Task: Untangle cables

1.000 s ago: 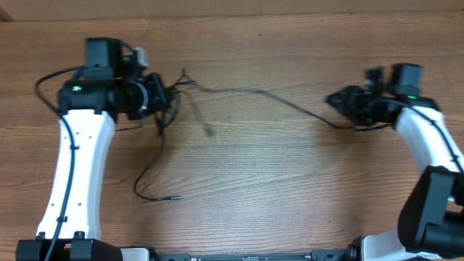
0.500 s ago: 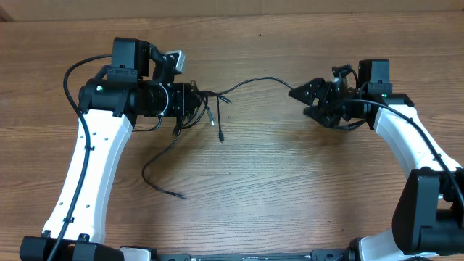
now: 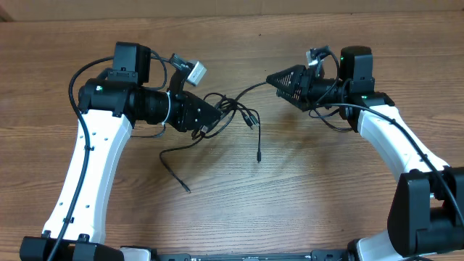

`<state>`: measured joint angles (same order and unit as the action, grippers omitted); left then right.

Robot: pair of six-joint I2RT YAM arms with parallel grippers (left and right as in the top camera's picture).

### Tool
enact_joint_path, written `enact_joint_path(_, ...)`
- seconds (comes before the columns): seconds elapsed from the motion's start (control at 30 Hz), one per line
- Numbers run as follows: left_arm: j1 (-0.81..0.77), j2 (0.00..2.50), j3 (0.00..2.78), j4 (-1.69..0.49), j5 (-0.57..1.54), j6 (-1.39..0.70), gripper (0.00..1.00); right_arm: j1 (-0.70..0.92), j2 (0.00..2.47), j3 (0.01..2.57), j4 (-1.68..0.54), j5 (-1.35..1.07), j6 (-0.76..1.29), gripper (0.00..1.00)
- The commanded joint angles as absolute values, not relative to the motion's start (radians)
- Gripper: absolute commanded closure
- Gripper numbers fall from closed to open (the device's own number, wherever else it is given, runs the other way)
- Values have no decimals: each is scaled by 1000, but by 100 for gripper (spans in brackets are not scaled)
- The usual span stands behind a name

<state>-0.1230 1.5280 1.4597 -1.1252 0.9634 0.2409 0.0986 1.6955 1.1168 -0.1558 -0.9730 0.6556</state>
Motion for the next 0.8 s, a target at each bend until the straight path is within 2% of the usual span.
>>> enact_joint_path(0.0,-125,1517,1475,-1164,1118,395,96,94,1703,1119,-111,-977,665,22)
enact_joint_path(0.17,-125,1517,1475,-1199,1105,415,96,107,1705,1119,-113,-970,666,23)
enact_joint_path(0.23,-125,1517,1475,-1206,1017,371,96,125,1708,1119,-137,-970,663,23)
enact_joint_path(0.4,-125,1517,1475,-1235,433,-150,96,154,1712,1119,-204,-897,654,23)
enact_joint_path(0.47,-125,1517,1475,-1286,269,-303,96,163,1711,1119,-213,-875,654,23)
enact_joint_path(0.63,-125,1517,1475,-1353,254,-330,96,197,1712,1119,-227,-846,654,23)
enact_joint_path(0.77,-125,1517,1475,-1373,371,-137,96,251,1712,1119,-281,-751,658,26)
